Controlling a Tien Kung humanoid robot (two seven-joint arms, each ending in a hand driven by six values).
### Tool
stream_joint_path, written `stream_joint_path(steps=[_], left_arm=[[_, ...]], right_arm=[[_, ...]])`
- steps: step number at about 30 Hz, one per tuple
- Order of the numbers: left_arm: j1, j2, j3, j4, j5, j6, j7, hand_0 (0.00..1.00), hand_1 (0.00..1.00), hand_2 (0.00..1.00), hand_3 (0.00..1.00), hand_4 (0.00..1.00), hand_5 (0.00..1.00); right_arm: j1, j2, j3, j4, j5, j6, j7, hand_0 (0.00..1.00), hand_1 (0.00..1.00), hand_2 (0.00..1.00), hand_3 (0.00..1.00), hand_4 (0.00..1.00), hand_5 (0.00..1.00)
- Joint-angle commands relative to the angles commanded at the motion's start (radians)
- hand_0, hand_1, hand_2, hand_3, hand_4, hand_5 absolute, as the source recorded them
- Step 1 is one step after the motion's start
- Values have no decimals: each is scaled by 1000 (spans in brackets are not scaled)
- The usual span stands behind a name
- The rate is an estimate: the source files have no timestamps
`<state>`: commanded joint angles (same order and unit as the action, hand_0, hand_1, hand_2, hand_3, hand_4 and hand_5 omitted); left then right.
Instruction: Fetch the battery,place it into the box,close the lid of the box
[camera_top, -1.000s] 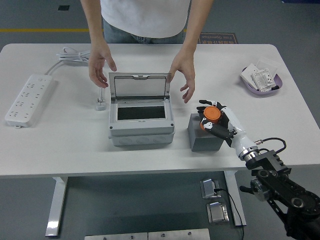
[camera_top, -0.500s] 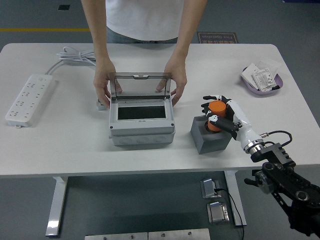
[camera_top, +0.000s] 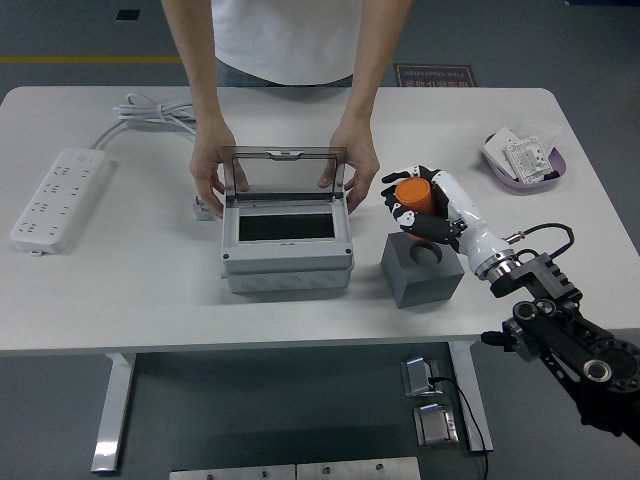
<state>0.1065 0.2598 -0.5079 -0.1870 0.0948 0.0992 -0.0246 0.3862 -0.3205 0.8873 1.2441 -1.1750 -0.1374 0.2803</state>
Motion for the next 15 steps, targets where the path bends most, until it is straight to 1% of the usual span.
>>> stream_joint_path(steps=[3,4,9,10,15], left_arm=[[0,1,14,1,-16,0,0,652,703,671,694,708,180],[0,2,19,1,-22,0,0,652,703,672,694,710,181],[1,6,41,2,-46,-1,1,652,703,672,694,710,181],[1,7,45,2,-50,-1,1,653,704,673,694,711,184],[0,13,60,2,-65,0,0,653,704,673,694,711,184]], right_arm=[[50,1,-37,13,-71,5,-33,506,480,521,530,2,2],[68,3,-51,15,-98,8,-46,466,466,521,531,2,2],[153,19,-123,0,-221,27,-97,466,466,521,531,2,2],[171,24,-140,-6,-246,31,-107,305,339,517,533,2,2],[253,53,-227,-41,-352,49,-147,305,339,517,533,2,2]])
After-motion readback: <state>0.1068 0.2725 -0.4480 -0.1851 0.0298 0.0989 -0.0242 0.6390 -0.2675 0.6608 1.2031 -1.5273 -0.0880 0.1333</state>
